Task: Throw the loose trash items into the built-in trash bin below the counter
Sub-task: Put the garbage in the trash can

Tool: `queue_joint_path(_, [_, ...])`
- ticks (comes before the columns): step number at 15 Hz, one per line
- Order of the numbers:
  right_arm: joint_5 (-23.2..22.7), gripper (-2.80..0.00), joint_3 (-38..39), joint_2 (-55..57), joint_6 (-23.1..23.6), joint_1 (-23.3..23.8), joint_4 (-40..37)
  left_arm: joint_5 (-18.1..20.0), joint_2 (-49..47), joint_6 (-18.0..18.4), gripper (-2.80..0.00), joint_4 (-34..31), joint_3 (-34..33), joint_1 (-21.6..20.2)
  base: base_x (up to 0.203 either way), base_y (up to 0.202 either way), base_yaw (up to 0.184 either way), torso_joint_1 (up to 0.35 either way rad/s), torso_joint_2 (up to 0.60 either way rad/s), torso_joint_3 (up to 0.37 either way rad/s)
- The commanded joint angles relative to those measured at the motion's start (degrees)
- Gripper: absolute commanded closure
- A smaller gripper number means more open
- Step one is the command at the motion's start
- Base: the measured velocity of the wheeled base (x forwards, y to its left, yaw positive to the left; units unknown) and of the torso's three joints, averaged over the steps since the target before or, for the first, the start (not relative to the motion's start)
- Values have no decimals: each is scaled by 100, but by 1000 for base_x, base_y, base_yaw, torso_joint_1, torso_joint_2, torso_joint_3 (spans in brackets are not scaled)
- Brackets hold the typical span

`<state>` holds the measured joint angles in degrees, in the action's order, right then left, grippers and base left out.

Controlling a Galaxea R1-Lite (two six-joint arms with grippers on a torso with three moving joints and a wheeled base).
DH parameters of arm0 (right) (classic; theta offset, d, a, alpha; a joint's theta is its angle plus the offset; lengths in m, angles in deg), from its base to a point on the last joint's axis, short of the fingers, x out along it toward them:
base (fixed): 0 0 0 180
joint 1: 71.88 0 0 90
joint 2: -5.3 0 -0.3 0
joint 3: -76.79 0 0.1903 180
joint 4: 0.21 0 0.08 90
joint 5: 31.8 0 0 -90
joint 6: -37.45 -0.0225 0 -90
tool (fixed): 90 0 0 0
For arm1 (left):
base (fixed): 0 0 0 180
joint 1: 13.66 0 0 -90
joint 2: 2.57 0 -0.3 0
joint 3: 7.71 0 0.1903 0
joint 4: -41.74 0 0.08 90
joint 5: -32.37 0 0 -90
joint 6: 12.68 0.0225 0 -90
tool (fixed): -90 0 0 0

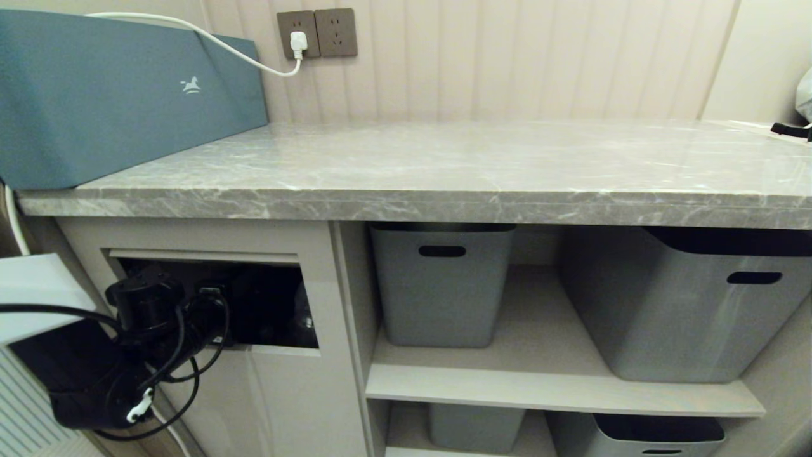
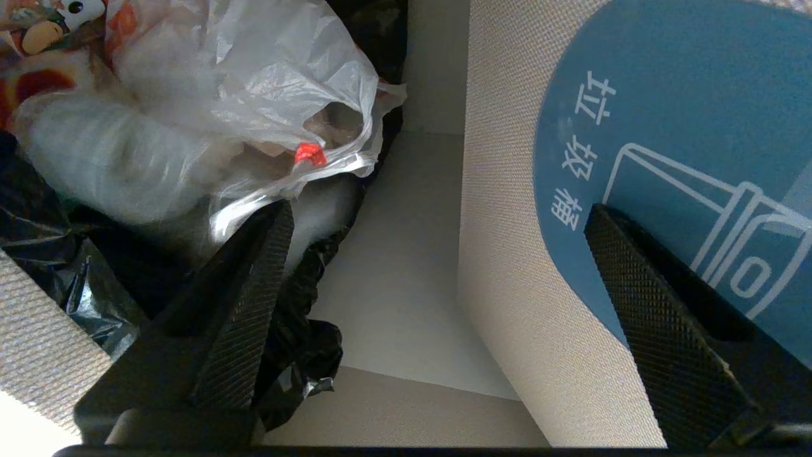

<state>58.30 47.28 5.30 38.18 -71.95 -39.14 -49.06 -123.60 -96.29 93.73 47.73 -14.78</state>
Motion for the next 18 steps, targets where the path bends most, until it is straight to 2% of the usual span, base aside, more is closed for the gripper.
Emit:
queue_joint_path(1, [-1, 0, -1, 0, 6, -1, -8, 4, 17, -42, -280, 40, 9, -2, 0, 0, 0, 0, 0, 0])
queue_joint_path(4, [-1, 0, -1, 0, 6, -1, -8, 4, 16, -51, -280, 38, -22, 29, 0, 0, 0, 0, 0, 0])
queue_joint_path(5, [-1, 0, -1, 0, 6, -1, -8, -54, 43, -51, 0, 40, -50, 51, 0, 0, 0, 0, 0, 0])
queue_joint_path(8, [-1, 0, -1, 0, 6, -1, -8, -210, 334, -80, 0, 48, -314, 110, 0, 0, 0, 0, 0, 0])
queue_joint_path(11, [-1, 0, -1, 0, 15, -1, -8, -407, 1079, -294, 0, 64, -974, 189, 0, 0, 0, 0, 0, 0])
queue_joint_path(14, [-19, 0, -1, 0, 15, -1, -8, -649, 2002, -323, 0, 59, -1673, 284, 0, 0, 0, 0, 0, 0])
queue_joint_path(15, [-19, 0, -1, 0, 6, -1, -8, -707, 2447, -200, 0, 31, -1890, 384, 0, 0, 0, 0, 0, 0])
queue_joint_path(16, [-19, 0, -1, 0, 6, -1, -8, -747, 2903, 133, 0, -34, -2125, 520, 0, 0, 0, 0, 0, 0])
queue_joint_path(17, [-19, 0, -1, 0, 14, -1, -8, -786, 3407, 720, 0, -138, -2398, 685, 0, 0, 0, 0, 0, 0])
queue_joint_path(18, [-10, 0, -9, 0, 41, -1, -8, -813, 3931, 1456, 0, -253, -2669, 847, 0, 0, 0, 0, 0, 0])
